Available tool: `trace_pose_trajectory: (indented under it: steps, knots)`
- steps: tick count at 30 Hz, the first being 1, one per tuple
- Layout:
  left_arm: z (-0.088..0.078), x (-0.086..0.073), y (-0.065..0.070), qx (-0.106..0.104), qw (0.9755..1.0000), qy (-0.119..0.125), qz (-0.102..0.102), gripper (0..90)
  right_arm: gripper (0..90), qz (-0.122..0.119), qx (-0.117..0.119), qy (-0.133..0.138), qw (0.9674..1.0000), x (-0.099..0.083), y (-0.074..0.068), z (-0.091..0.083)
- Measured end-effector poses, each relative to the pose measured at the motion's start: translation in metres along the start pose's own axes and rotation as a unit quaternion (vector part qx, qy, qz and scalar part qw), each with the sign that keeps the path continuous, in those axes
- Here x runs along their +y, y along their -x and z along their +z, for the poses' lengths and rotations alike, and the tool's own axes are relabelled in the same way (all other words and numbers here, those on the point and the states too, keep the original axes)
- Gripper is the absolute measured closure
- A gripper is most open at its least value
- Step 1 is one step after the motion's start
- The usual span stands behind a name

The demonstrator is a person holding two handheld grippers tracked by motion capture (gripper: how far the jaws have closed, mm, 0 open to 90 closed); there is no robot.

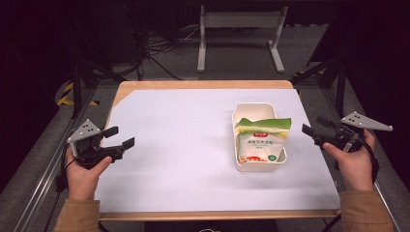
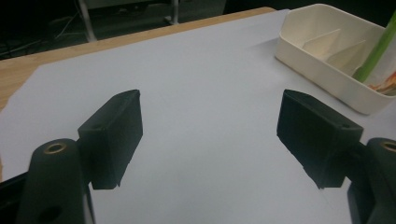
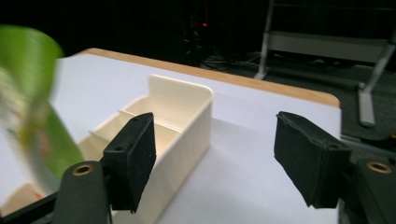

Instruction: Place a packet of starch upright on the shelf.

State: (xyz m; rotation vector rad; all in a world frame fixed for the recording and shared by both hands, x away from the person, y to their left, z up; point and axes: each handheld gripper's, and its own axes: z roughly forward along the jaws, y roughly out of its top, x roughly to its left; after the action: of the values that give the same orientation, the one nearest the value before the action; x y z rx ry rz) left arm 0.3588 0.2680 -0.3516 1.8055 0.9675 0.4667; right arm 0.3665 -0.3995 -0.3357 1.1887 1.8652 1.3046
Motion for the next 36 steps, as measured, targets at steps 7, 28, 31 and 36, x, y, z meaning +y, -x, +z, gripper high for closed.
trace_pose_trajectory:
  steps: [7, 28, 31, 36]
  knots:
    - [0.004, -0.007, -0.006, 0.004, 1.0, 0.003, -0.001, 23.8, 21.5, -0.012, -0.008, -0.019, 0.9997, -0.025, 0.007, 0.014]
    - [0.036, -0.035, -0.019, 0.006, 0.9998, -0.019, 0.002, 23.1, 18.6, 0.022, 0.002, -0.092, 0.9955, -0.086, 0.011, 0.041]
    - [0.042, -0.039, -0.02, 0.006, 0.9996, -0.029, -0.005, 23.1, 18.3, 0.017, 0.0, -0.106, 0.9942, -0.089, 0.009, 0.044]
    - [0.049, -0.043, -0.017, 0.005, 0.9988, -0.049, 0.001, 22.7, 17.9, 0.013, 0.001, -0.122, 0.9924, -0.092, 0.008, 0.048]
